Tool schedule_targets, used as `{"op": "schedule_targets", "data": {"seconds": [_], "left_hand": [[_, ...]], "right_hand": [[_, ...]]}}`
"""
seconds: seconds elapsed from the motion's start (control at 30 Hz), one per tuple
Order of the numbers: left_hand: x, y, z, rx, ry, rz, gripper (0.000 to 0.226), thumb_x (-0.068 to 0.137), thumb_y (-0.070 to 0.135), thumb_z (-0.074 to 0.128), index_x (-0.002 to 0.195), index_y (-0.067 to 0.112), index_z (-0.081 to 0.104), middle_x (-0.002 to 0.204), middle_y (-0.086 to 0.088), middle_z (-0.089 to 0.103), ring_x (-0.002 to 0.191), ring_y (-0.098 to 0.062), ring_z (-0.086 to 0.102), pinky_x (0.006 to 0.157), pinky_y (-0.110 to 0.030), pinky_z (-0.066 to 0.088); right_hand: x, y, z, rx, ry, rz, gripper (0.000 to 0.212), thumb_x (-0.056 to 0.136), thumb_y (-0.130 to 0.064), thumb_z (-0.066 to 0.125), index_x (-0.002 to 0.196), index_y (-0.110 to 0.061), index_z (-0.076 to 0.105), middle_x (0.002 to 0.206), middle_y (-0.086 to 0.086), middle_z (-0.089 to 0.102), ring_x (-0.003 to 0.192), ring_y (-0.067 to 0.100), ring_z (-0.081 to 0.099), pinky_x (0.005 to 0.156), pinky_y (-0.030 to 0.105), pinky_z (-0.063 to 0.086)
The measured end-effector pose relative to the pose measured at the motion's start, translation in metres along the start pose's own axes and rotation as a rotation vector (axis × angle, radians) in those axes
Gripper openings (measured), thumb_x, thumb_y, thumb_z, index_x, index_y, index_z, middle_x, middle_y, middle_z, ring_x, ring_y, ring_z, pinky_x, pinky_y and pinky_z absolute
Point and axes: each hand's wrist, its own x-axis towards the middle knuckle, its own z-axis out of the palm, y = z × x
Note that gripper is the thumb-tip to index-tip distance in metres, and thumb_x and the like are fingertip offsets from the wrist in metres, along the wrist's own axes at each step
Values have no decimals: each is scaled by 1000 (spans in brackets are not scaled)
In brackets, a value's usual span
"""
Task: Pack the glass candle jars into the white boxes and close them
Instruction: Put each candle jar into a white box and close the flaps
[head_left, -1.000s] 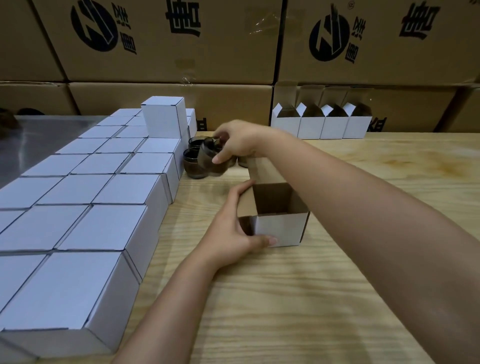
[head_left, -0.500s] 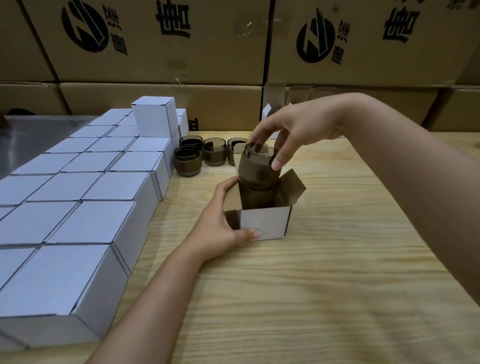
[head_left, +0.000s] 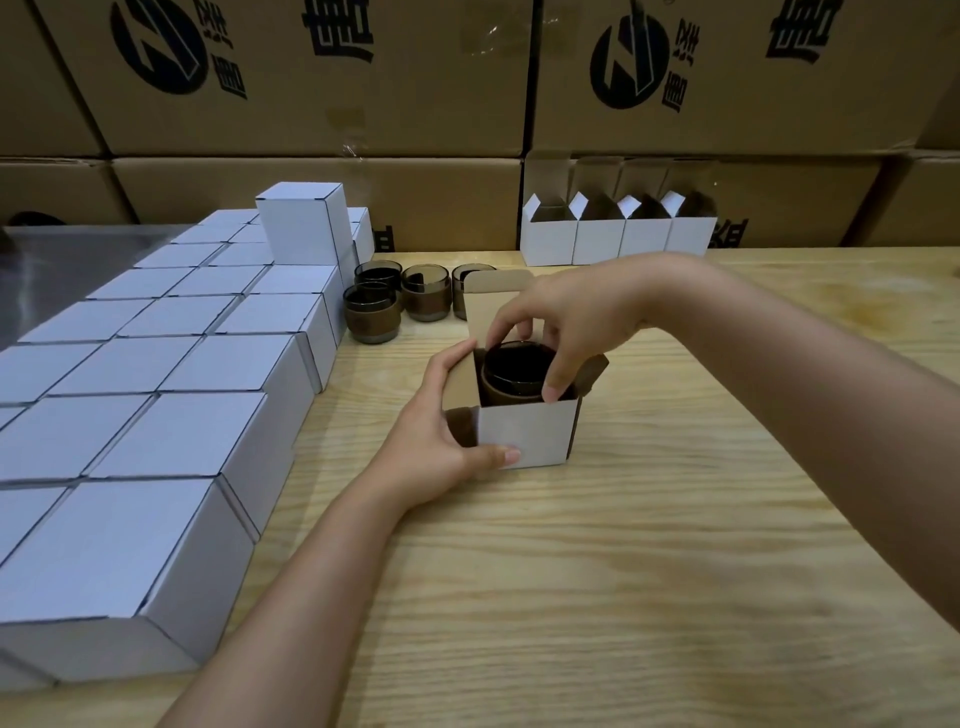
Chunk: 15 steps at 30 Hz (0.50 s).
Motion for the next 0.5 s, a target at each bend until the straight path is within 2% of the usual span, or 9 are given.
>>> {"op": "schedule_targets", "data": {"seconds": [0.07, 0.17, 0.27, 0.4, 0.5], "left_hand": [[0, 0, 0, -1, 3, 0, 105, 52, 34, 89, 134, 56, 28, 131, 27, 45, 116, -12, 56, 94, -31, 50], [0, 0, 0, -4, 10, 4, 104, 56, 27, 91, 134, 55, 29, 129, 26, 48, 112, -7, 58, 89, -24, 50], [-1, 1, 0, 0, 24, 3, 104, 60, 22, 92, 137, 51, 29, 130, 25, 46, 113, -9, 56, 91, -26, 50], [-1, 1, -1, 3, 28, 0, 104, 60, 22, 92, 138, 49, 28, 132, 23, 46, 116, -11, 56, 96, -35, 50], [-1, 2, 0, -1, 27, -3, 105, 56, 28, 91, 137, 50, 28, 134, 17, 48, 117, -13, 55, 99, -40, 49]], "right_hand": [[2, 2, -2, 31, -36, -8, 65, 76, -27, 79, 132, -36, 48, 95, -10, 55, 82, 4, 55, 61, 18, 41], [8, 4, -6, 43, -123, -11, 64, 75, -31, 78, 131, -39, 48, 101, -4, 59, 91, 10, 56, 67, 21, 45], [15, 5, -10, 11, -144, -27, 62, 76, -34, 76, 132, -42, 48, 97, -11, 53, 90, 8, 52, 68, 20, 43], [21, 8, -9, -38, -131, -80, 65, 76, -38, 75, 134, -44, 46, 118, -5, 55, 111, 17, 50, 83, 24, 45], [20, 15, -5, 53, -146, -104, 64, 76, -36, 75, 134, -43, 47, 118, -10, 55, 111, 13, 50, 80, 20, 45]]}}
